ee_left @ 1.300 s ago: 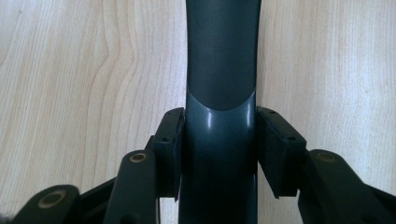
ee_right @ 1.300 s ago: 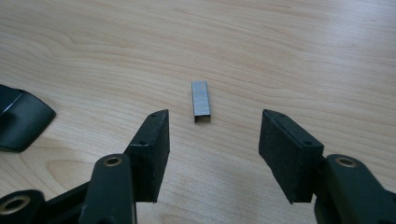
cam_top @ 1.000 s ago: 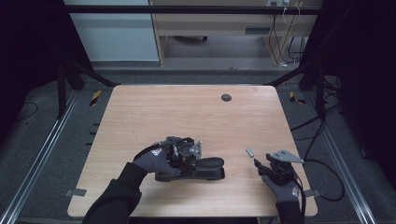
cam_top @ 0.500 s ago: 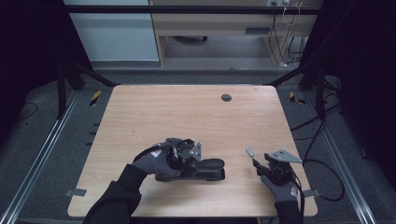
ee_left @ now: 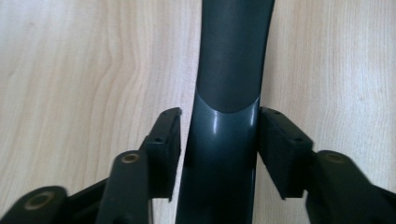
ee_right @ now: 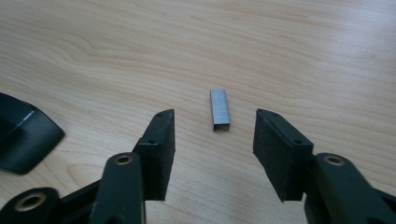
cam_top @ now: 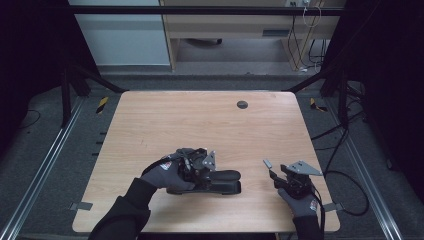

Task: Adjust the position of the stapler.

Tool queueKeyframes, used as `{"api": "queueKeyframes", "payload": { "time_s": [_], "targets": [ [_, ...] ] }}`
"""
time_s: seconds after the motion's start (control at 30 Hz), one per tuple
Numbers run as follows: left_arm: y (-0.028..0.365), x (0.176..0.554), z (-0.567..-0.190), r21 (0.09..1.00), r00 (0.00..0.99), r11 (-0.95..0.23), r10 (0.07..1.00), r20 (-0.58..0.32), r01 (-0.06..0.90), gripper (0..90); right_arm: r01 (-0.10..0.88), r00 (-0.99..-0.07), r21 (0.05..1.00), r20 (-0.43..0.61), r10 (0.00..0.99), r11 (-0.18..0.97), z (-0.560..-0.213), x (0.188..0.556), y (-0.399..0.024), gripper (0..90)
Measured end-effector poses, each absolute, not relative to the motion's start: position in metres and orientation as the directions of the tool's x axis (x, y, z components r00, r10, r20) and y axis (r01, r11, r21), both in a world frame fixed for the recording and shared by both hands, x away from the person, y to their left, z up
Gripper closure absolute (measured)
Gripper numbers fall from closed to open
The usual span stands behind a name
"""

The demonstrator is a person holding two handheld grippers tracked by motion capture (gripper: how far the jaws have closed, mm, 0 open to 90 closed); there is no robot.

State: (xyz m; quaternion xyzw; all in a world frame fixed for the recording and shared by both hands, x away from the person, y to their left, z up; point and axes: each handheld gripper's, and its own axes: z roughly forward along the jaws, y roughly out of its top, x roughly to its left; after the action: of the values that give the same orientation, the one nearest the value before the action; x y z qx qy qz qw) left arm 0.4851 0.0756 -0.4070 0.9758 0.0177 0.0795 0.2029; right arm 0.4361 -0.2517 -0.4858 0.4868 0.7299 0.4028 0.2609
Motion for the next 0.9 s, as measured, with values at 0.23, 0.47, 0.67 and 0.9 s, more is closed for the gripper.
{"api": "queueKeyframes", "payload": {
  "time_s": [0.23, 0.47, 0.67, 0.9],
  "targets": [
    [0.091, 0.476, -0.393, 0.505, 0.968, -0.861, 0.171, 0.182, 0.057, 42.6, 0.465, -0.413, 0.866, 0.028, 0.910, 0.185, -0.480, 0.431, -0.246, 61.1],
    [0.111, 0.466, -0.387, 0.614, 0.930, -0.781, 0.302, 0.208, 0.117, 42.1, 0.452, -0.443, 0.876, 0.053, 0.895, 0.172, -0.477, 0.428, -0.238, 72.8],
    [0.124, 0.446, -0.391, 0.712, 0.870, -0.688, 0.429, 0.245, 0.139, 43.3, 0.469, -0.470, 0.864, 0.070, 0.880, 0.182, -0.478, 0.426, -0.228, 79.6],
    [0.122, 0.424, -0.391, 0.743, 0.818, -0.662, 0.478, 0.320, 0.096, 43.6, 0.474, -0.487, 0.861, 0.082, 0.869, 0.185, -0.480, 0.423, -0.220, 85.8]
  ]
}}
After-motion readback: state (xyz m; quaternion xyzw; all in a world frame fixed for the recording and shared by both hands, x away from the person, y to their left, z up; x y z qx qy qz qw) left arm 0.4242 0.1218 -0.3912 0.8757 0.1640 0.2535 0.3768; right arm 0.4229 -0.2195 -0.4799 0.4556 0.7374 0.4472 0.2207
